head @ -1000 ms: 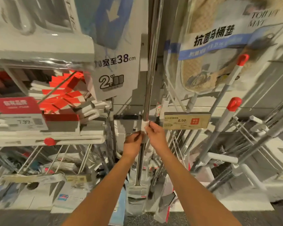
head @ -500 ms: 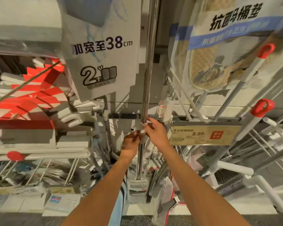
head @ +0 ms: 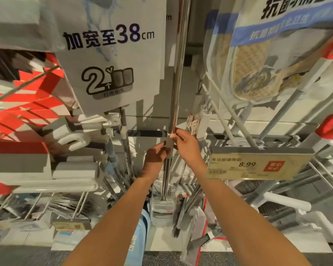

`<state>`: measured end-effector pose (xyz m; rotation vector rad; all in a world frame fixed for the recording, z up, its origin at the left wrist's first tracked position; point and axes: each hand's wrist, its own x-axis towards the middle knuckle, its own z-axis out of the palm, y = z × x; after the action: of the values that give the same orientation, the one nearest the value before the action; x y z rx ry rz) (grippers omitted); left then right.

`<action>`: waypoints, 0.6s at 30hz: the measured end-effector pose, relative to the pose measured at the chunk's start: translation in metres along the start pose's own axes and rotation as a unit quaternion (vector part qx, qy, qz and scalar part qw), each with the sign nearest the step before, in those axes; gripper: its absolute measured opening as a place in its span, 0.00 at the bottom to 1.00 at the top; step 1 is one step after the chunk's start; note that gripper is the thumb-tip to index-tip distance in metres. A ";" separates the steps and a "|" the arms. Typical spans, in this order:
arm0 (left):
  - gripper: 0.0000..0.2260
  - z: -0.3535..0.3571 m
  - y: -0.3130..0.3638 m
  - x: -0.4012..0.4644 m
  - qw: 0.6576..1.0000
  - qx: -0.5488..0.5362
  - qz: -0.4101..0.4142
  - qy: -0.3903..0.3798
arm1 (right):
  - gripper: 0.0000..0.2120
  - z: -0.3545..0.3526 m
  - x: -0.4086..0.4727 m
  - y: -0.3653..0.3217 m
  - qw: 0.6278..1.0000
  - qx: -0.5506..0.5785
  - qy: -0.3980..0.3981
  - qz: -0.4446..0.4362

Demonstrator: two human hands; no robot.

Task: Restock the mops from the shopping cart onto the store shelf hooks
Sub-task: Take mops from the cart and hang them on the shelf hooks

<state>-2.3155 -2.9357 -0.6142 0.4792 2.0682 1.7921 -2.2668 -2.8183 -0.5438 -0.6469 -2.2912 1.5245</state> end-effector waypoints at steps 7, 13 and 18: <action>0.14 0.004 0.009 0.009 0.997 -0.071 0.029 0.012 | 0.11 0.003 0.012 -0.005 0.999 -0.007 0.006 0.046; 0.19 0.013 0.003 0.029 0.996 -0.087 0.007 0.022 | 0.13 -0.005 0.025 0.000 0.998 -0.028 0.000 0.061; 0.18 0.019 0.006 0.042 0.991 -0.126 -0.031 0.035 | 0.05 -0.010 0.035 0.000 0.996 -0.003 -0.008 0.093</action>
<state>-2.3434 -2.8978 -0.6132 0.2810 1.8414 2.0229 -2.2916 -2.7922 -0.5401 -0.8759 -2.3029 1.6090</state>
